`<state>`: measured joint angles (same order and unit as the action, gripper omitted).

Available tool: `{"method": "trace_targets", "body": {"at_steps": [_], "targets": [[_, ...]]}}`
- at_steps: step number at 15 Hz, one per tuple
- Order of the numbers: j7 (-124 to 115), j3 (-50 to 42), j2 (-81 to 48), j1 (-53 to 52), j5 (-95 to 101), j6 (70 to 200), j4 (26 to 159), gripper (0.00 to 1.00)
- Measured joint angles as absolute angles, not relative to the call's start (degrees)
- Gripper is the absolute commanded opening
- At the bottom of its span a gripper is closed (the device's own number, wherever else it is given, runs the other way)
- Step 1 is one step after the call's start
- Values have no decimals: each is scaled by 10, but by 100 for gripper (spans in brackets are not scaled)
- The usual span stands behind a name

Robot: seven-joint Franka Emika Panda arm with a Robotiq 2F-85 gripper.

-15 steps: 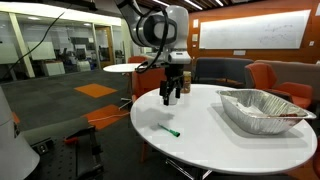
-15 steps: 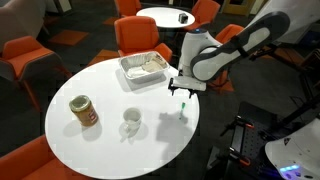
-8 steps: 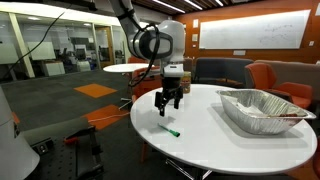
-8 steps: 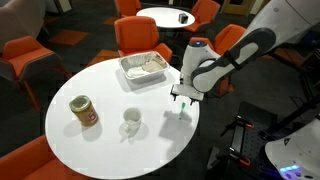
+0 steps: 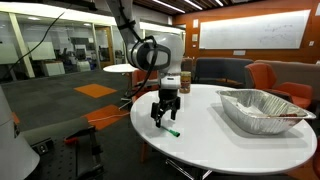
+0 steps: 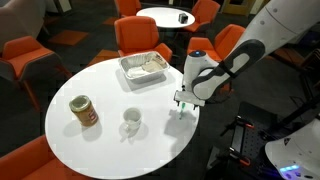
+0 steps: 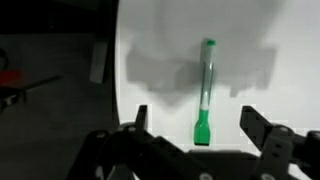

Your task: Put the marker in the mug

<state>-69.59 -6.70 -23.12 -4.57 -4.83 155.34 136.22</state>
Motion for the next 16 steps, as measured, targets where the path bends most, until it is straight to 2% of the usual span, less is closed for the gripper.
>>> {"method": "trace_targets", "body": {"at_steps": [3, 4, 5, 6, 7, 13, 16], "targets": [[-696, -71, -256, -52, -48, 1557, 1349, 80], [-696, -72, -266, -53, -48, 1557, 1342, 65], [-696, -73, -274, -55, -48, 1557, 1335, 55], [-696, -74, -283, -56, -48, 1557, 1327, 53], [-696, -76, -290, -58, -48, 1557, 1320, 47], [-691, -92, -306, -73, -48, 1558, 1294, 0], [-691, -97, -307, -79, -48, 1558, 1292, 3]]}}
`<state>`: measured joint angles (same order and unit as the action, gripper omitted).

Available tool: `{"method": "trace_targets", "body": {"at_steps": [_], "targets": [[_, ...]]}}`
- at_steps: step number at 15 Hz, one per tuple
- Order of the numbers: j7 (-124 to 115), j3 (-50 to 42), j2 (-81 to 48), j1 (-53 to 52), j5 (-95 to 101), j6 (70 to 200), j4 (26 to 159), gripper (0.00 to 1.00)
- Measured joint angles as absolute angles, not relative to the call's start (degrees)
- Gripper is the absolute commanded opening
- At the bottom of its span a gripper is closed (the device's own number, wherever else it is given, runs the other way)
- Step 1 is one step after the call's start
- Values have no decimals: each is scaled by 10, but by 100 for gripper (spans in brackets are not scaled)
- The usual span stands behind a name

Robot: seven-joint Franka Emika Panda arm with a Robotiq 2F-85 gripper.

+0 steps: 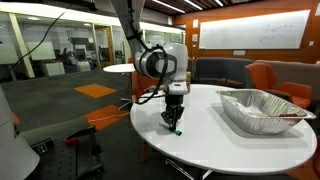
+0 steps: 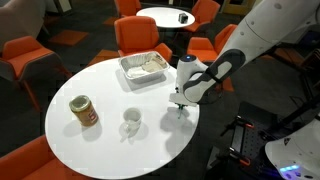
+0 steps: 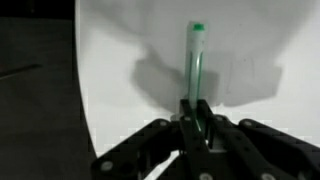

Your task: Put the marker in the mug

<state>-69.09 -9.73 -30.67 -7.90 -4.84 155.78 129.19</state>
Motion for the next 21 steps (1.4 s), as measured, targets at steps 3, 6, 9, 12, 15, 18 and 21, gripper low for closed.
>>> {"method": "trace_targets", "body": {"at_steps": [3, 6, 9, 12, 15, 18, 21], "targets": [[-690, -98, -306, -85, -48, 1559, 1288, 3], [-690, -99, -291, -106, -45, 1560, 1283, 3], [-713, -124, -261, -153, -5, 1554, 1276, 3], [-773, -166, -231, -203, 80, 1530, 1260, 3], [-826, -172, -213, -222, 154, 1500, 1231, 3], [-864, -151, -214, -228, 200, 1483, 1192, 3], [-907, -127, -223, -240, 247, 1479, 1154, 3]]}}
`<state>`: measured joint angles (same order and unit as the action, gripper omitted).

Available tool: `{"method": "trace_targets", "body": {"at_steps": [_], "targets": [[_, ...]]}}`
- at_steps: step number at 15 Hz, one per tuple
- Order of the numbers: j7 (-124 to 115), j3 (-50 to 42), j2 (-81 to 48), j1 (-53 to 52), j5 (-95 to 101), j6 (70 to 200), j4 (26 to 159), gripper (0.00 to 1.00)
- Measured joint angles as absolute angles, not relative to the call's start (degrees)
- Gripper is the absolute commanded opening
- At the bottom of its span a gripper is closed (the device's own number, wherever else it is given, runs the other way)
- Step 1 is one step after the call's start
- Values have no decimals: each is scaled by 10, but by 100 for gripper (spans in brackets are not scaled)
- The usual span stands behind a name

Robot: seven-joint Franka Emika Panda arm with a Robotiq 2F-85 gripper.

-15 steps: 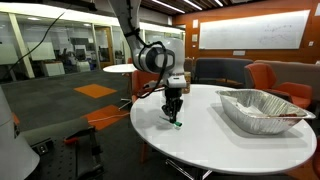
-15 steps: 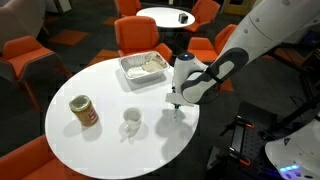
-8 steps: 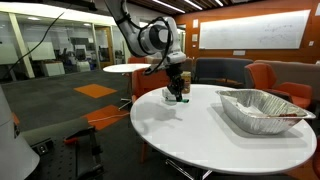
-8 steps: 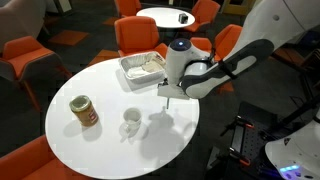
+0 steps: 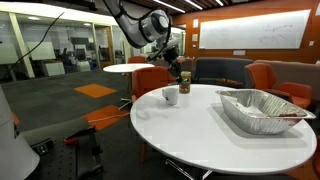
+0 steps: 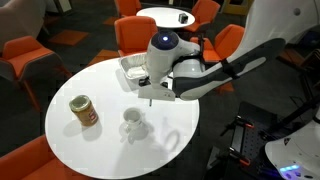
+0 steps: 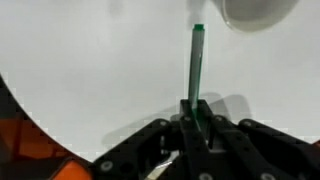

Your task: Put the marker in the mug

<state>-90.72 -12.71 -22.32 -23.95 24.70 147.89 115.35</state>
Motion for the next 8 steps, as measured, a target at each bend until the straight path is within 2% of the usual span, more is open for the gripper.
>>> {"method": "trace_targets", "body": {"at_steps": [8], "targets": [[-1005, -118, -327, -295, 412, 1472, 1039, 3]]}}
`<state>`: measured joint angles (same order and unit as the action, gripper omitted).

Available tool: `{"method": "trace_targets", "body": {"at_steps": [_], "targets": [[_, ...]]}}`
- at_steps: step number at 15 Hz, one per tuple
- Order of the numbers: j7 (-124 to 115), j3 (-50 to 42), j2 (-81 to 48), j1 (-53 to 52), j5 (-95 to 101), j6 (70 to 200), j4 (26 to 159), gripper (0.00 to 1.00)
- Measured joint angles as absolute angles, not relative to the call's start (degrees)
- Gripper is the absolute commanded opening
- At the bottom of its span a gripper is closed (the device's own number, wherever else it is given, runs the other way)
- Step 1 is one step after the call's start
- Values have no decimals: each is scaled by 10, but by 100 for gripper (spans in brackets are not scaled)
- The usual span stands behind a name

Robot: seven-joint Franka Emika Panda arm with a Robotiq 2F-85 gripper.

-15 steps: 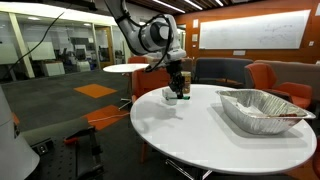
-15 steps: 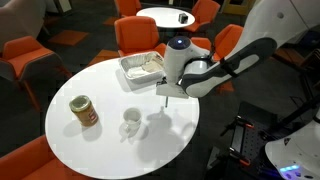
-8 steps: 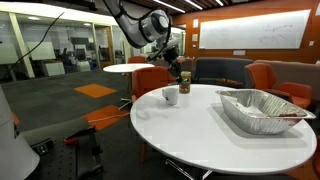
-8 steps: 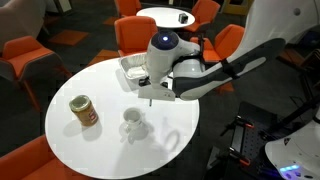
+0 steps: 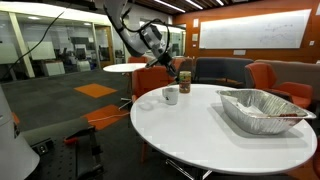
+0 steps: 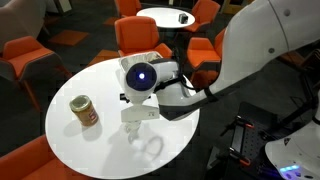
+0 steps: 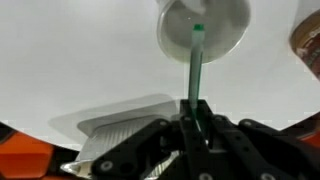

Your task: Put the marker in the mug

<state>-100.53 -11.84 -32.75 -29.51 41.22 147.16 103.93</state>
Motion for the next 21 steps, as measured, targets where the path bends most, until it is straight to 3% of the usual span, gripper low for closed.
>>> {"method": "trace_targets", "body": {"at_steps": [7, 8, 11, 17, 21], "targets": [[-1078, -117, -387, -321, 534, 1461, 998, 3], [-1082, -114, -390, -320, 542, 1454, 998, 37], [-1081, -97, -391, -313, 547, 1435, 997, 51], [-990, -30, -369, -243, 460, 1430, 998, 97], [-793, 3, -323, -169, 287, 1393, 1002, 100]]}}
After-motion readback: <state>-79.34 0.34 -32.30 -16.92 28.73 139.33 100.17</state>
